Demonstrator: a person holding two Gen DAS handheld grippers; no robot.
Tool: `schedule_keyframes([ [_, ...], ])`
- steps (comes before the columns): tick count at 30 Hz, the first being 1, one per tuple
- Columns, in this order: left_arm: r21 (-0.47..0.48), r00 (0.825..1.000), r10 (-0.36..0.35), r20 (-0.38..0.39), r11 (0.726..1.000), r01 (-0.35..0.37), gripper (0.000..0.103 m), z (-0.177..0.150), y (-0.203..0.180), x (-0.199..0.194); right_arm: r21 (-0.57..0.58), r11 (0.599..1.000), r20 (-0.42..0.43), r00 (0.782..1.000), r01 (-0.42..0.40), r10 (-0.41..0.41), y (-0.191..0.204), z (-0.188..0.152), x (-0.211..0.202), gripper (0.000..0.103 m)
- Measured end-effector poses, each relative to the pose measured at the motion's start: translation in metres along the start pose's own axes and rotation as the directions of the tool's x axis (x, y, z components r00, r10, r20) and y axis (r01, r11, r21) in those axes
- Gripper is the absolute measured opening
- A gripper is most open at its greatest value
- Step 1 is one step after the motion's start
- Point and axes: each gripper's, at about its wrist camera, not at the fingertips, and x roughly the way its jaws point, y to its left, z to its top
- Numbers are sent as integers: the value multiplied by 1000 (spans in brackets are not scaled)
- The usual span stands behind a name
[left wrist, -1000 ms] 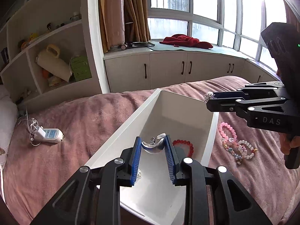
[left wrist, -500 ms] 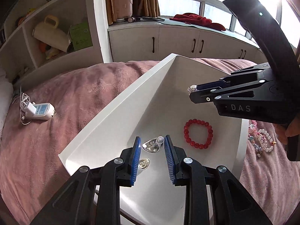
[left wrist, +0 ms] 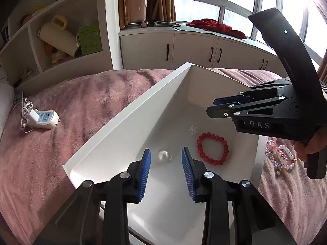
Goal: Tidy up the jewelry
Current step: 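Open the right tool to drop the silver flower charm into the box, then move both tools back from the box toward the remaining bracelets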
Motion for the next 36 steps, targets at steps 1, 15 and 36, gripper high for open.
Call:
schedule_keyframes([
  [1, 14, 1000, 1, 14, 1000, -2, 36, 2, -4, -4, 11, 1000, 21, 1000, -7, 6, -4, -2, -10, 19],
  [15, 159, 933, -187, 309, 977, 143, 52, 22, -103, -97, 171, 985, 207, 978, -12, -24, -89, -143, -155, 21],
  [36, 242, 958, -270, 94, 940, 241, 77, -31, -197, -27, 291, 956, 128, 989, 31, -71, -131, -263, -132, 21],
])
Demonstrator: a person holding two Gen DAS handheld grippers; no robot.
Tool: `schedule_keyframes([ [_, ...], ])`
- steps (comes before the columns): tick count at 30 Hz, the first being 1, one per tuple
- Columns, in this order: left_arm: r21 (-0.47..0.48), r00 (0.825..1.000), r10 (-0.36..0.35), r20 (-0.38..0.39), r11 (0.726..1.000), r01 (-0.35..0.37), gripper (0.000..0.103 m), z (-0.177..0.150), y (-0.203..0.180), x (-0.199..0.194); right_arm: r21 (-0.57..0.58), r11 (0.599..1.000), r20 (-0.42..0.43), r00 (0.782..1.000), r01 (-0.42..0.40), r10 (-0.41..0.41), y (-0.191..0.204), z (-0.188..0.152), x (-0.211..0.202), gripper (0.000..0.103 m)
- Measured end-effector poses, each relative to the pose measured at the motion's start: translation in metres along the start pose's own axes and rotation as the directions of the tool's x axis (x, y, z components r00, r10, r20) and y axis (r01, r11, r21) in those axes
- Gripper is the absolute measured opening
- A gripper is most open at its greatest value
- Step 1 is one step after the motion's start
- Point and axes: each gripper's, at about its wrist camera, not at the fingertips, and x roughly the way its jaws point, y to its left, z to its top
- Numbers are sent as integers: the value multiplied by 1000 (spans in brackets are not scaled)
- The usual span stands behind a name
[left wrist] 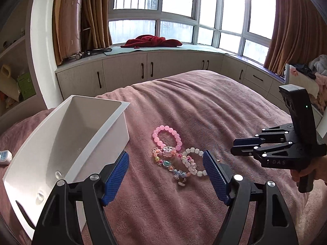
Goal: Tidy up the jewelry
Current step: 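Move both tools back from the box toward the remaining bracelets, then grasp the multicolour bead bracelet with the left tool while the right tool lifts the white bead bracelet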
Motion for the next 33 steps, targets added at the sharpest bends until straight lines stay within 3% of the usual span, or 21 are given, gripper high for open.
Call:
schedule_keyframes([
  [7, 32, 996, -9, -94, 999, 12, 75, -24, -2, 37, -53, 999, -11, 1000, 2, -3, 7, 12, 24, 21],
  [10, 38, 992, -28, -126, 999, 33, 64, -32, -3, 50, -90, 996, -17, 1000, 12, -14, 14, 19, 35, 29],
  [12, 49, 989, -39, -140, 998, 46, 51, -37, -5, 58, -101, 995, -13, 1000, 24, -26, 17, 21, 40, 37],
  [21, 35, 973, -99, -210, 993, 109, 49, -45, -12, 87, -192, 978, -120, 987, 86, -110, 24, 17, 69, 37],
  [25, 41, 969, -100, -225, 993, 112, 48, -46, -15, 99, -204, 975, -122, 986, 89, -116, 23, 16, 71, 35],
  [29, 45, 970, -94, -223, 993, 107, 25, -43, -15, 103, -179, 981, -117, 988, 81, -103, 17, 17, 70, 24],
  [33, 44, 968, -99, -231, 993, 112, 25, -43, -16, 106, -151, 986, -107, 991, 69, -85, 10, 18, 67, 12],
])
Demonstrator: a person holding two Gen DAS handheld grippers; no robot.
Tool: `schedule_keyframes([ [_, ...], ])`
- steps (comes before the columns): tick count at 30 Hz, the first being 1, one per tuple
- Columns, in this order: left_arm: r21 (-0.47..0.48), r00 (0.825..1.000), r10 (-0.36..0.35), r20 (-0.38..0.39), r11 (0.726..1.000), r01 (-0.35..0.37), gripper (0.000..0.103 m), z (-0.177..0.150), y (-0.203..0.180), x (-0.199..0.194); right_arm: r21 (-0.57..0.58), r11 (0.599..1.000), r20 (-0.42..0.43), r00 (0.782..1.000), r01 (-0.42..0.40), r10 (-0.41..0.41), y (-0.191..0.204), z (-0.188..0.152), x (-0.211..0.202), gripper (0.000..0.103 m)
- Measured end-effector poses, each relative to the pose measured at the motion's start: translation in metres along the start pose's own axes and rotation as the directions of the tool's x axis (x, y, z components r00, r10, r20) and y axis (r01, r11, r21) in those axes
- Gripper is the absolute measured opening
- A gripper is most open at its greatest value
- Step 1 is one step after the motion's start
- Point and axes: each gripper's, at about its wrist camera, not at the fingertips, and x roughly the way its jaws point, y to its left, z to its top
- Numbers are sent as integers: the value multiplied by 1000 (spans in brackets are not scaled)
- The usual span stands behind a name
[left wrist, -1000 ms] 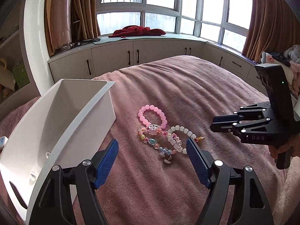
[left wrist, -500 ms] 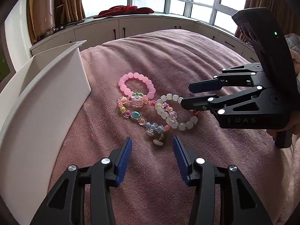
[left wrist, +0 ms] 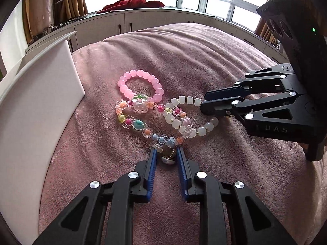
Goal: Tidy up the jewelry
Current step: 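Grasp the multicolour bead bracelet with the left tool while the right tool lifts the white bead bracelet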
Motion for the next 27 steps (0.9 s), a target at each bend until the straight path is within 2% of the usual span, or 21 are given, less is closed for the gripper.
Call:
schedule_keyframes([
  [13, -15, 999, 16, 39, 1000, -16, 24, 1, 5, -25, 82, 996, 103, 994, -35, 27, -12, 5, -32, 11],
  [20, -19, 995, 38, 90, 999, -37, 24, 4, 9, -56, 78, 996, 166, 986, -30, 17, -3, 16, -63, 11],
  [27, -37, 983, 78, 164, 997, -73, 24, 5, 19, -98, 63, 998, 227, 974, -30, 15, 18, 39, -94, 11],
])
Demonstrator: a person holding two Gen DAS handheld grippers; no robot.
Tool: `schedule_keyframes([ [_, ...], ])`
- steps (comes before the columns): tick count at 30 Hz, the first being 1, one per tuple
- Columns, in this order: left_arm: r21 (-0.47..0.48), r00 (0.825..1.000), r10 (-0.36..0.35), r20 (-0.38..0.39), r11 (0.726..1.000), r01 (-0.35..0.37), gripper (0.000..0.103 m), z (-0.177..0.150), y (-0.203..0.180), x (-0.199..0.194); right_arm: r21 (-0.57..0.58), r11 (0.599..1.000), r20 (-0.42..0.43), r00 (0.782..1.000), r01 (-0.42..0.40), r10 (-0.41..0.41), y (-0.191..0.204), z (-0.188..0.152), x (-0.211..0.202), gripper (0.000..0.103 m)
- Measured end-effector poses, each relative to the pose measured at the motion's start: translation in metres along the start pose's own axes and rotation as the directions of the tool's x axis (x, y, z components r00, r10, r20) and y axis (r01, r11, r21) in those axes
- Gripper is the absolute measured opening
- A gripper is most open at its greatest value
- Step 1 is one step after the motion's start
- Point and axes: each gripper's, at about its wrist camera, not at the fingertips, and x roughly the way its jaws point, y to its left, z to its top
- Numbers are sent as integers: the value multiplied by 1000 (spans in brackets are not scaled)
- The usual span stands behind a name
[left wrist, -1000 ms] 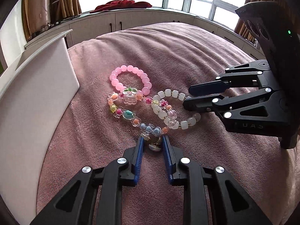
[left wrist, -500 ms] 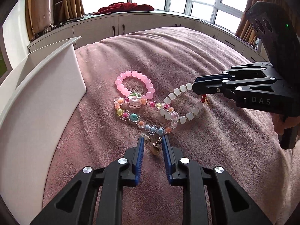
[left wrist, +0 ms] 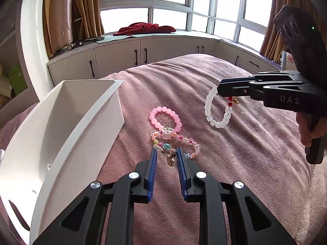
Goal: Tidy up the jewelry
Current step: 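Grasp the multicolour bead bracelet with the left tool while the right tool lifts the white bead bracelet, then carry both bracelets over the white box and open both tools to drop them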
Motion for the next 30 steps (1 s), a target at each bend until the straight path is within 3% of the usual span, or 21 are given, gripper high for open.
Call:
schedule_keyframes([
  [9, -66, 993, 41, 110, 997, -34, 24, 8, 40, -66, -90, 996, 63, 998, -20, 26, 61, 54, -23, 11],
  [14, -94, 981, 108, 161, 991, -94, 24, 14, 70, -98, -141, 989, 85, 995, -42, 54, 100, 86, -21, 11],
  [23, -188, 959, 228, 171, 963, -195, 24, 15, 140, -125, -114, 983, 39, 988, -144, 149, 150, 135, 29, 11],
  [30, -257, 952, 275, 132, 937, -235, 25, -3, 177, -112, -105, 979, -34, 984, -176, 174, 170, 141, 84, 11],
])
